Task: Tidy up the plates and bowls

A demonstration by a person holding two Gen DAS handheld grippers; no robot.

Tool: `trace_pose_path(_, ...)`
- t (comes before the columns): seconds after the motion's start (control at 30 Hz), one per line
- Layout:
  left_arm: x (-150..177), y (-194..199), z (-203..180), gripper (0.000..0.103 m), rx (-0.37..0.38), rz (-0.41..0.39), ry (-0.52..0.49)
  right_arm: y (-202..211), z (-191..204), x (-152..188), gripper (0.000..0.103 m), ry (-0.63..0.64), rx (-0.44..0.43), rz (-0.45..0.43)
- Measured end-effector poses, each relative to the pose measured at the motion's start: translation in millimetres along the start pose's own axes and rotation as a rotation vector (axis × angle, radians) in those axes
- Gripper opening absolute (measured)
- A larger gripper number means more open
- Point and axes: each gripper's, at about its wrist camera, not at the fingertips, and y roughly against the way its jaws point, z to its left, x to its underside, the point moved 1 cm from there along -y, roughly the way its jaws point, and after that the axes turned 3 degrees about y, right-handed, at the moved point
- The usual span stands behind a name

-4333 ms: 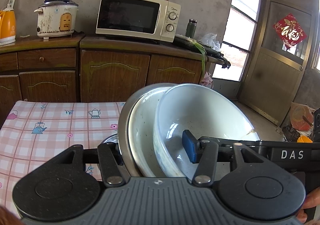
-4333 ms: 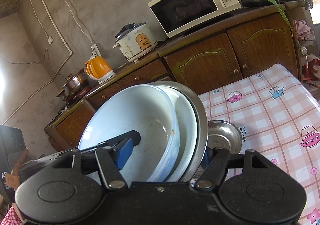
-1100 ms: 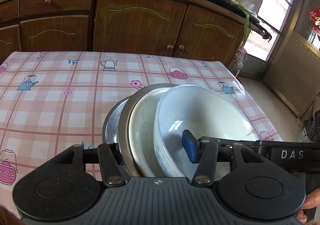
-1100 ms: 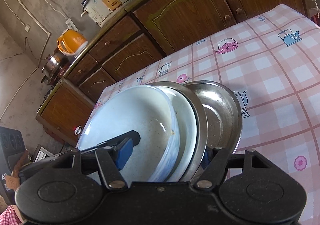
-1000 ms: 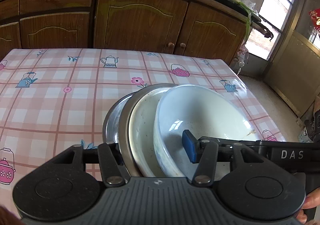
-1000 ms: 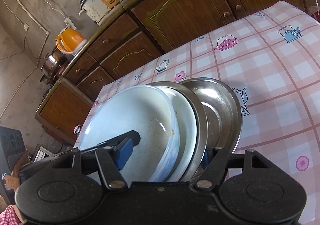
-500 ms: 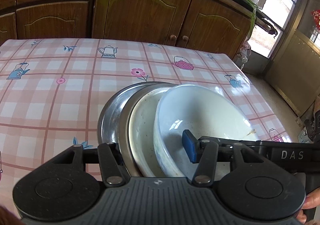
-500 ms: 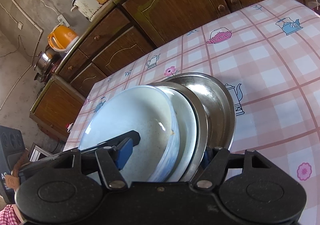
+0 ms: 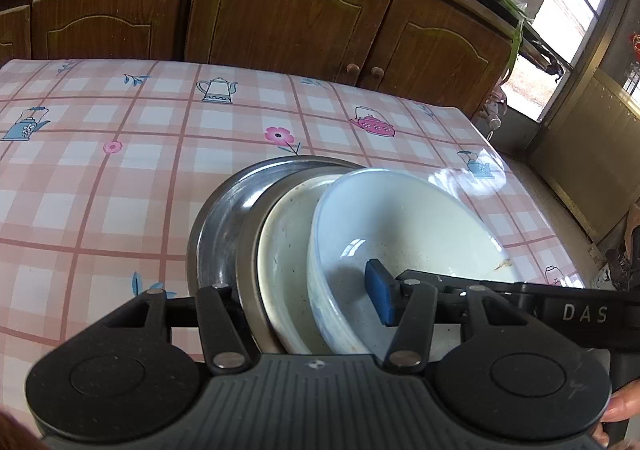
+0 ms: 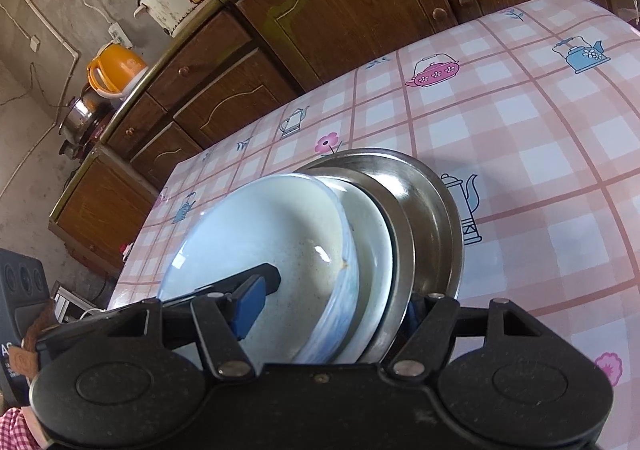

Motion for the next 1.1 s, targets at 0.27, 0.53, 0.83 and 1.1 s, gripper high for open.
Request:
trace_pose_path(0.27, 0.2, -4.0, 5.2, 0.055, 0.012, 0.008, 0.037, -3.6, 1.0, -2.1, 0.082, 0.036, 0.019, 0.005)
trace_pose_path(0.53, 0.4, -6.9, 7.5, 0.057, 0.026, 0.002, 0.05, -3.7, 1.2, -2.7, 0.078, 0.046, 0.037, -0.001)
trace_pose_path(0.83, -2.7, -11.8, 4.6, 0.067, -0.002, -0.008, 0.019, 10.6, -0.5, -10.2, 0.08, 0.038, 0.083, -0.061)
trace_pose_path(1.1, -16.3, 0.7, 19.5, 0.094, 0.005, -0.042, 0.154, 44.9, 11.6, -4.4, 0.081, 0.087, 0.136, -0.146)
